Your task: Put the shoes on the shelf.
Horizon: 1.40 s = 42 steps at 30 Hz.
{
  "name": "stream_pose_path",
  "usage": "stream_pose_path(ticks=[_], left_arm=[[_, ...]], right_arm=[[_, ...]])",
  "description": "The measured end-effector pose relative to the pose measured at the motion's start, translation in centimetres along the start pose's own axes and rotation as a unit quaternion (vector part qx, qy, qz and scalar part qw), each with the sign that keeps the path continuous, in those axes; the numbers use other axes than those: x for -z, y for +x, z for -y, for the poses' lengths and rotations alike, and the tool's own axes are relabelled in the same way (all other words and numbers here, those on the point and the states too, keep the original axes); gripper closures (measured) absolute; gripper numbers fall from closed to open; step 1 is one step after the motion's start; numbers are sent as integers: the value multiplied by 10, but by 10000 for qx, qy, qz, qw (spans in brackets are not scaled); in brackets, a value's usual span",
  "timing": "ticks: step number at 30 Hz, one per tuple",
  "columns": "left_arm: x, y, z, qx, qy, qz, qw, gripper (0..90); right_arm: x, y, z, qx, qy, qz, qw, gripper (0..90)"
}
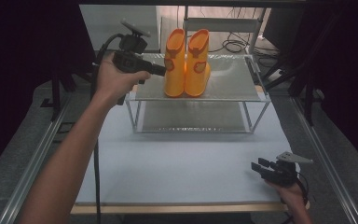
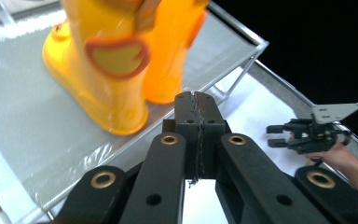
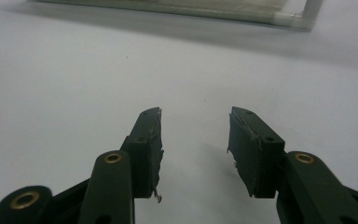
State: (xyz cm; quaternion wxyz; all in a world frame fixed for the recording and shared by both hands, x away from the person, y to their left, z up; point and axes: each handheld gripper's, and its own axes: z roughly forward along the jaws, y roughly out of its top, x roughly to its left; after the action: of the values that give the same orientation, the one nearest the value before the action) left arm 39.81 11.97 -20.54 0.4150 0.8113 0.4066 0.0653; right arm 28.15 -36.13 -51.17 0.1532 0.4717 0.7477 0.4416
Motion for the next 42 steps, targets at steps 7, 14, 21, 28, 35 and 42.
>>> stream_pose_path(ticks=[7, 14, 21, 28, 35, 42], left_arm=[[-32, 24, 20, 283, 190, -47, 9994, 899], [-43, 36, 26, 358, 305, -92, 9989, 900], [-62, 55, 33, 552, 404, -292, 9972, 895], [-90, 74, 38, 854, 390, -454, 9946, 893], [-107, 79, 38, 1003, 401, -480, 9930, 896], [-116, 73, 35, 1116, 395, -398, 9922, 898]], right_arm=[[0, -1, 1, -6, 37, 6, 10000, 541], [0, -3, 2, -9, 57, 17, 10000, 540], [-1, -1, 2, -24, 53, 8, 10000, 541], [-2, -3, 3, -39, 86, 18, 10000, 541], [-2, -6, 4, -57, 78, 42, 9999, 540], [-2, -5, 4, -59, 85, 47, 9999, 541]])
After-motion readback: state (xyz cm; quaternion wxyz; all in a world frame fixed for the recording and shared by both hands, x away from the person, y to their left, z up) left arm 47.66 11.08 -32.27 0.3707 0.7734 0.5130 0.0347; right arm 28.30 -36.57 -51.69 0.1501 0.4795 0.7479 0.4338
